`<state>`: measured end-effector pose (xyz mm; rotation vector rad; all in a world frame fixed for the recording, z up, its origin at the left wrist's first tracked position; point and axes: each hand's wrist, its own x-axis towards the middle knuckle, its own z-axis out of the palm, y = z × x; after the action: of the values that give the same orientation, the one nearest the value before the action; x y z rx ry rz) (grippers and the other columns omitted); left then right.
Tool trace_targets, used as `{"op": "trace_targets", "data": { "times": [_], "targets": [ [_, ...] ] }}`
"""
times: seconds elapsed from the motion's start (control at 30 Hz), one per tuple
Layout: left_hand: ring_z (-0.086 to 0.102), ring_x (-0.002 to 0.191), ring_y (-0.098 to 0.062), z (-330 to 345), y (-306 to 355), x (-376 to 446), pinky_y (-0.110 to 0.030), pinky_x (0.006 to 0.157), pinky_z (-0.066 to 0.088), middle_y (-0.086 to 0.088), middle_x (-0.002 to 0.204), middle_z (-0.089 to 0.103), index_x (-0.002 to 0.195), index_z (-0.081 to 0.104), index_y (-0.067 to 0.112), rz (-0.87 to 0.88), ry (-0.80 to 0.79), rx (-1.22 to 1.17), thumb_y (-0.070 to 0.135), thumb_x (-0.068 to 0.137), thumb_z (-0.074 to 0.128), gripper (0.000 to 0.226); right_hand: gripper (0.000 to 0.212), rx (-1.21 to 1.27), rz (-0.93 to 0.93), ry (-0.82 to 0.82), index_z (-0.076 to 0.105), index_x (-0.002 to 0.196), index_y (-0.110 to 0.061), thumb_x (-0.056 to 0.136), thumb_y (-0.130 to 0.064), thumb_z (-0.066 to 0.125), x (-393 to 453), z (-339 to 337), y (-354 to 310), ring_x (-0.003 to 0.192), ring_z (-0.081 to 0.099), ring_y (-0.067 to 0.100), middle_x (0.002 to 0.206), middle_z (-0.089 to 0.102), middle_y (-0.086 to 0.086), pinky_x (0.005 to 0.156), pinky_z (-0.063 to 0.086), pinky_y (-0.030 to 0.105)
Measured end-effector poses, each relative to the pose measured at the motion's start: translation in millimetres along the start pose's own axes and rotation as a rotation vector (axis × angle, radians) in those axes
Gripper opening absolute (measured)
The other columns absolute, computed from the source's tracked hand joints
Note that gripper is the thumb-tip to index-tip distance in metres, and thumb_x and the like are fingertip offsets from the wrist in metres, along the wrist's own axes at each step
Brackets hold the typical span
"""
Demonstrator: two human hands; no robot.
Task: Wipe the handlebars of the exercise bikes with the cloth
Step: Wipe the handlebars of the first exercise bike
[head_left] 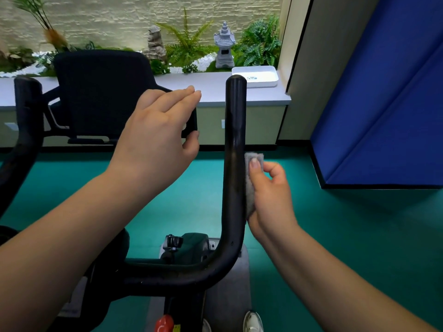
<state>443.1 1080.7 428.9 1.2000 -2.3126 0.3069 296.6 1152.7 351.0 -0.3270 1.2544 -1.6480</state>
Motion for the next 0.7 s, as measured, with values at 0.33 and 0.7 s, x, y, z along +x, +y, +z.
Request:
{"op": "trace_targets", "data": {
  "times": [0.33, 0.7],
  "targets": [
    [0.047, 0.119, -0.033, -1.1, -3.2, -1.4, -0.04, 0.102, 0.038, -0.007, 0.138, 0.053, 0.138, 0.049, 0.008, 0.013, -0.011, -0.016, 0.016, 0.083, 0.068, 0.059, 0.011, -0.056, -0.115, -0.019, 0.052, 0.085, -0.018, 0.094, -0.019, 0.058, 1.6, -0.1, -4.0, 0.069, 0.059, 0.018, 0.079, 0.061, 0.009, 0.07, 0.052, 0.037],
    [0.048, 0.117, -0.033, -4.4, -14.0, -8.4, -0.05, 0.092, 0.047, -0.004, 0.142, 0.05, 0.14, 0.047, 0.01, 0.076, -0.032, -0.049, 0.02, 0.083, 0.066, 0.061, 0.017, -1.122, -0.973, -0.453, 0.074, 0.096, -0.013, 0.079, -0.016, 0.075, -4.9, 3.3, -46.0, 0.087, 0.052, 0.004, 0.092, 0.057, 0.003, 0.08, 0.038, 0.008]
  ]
}}
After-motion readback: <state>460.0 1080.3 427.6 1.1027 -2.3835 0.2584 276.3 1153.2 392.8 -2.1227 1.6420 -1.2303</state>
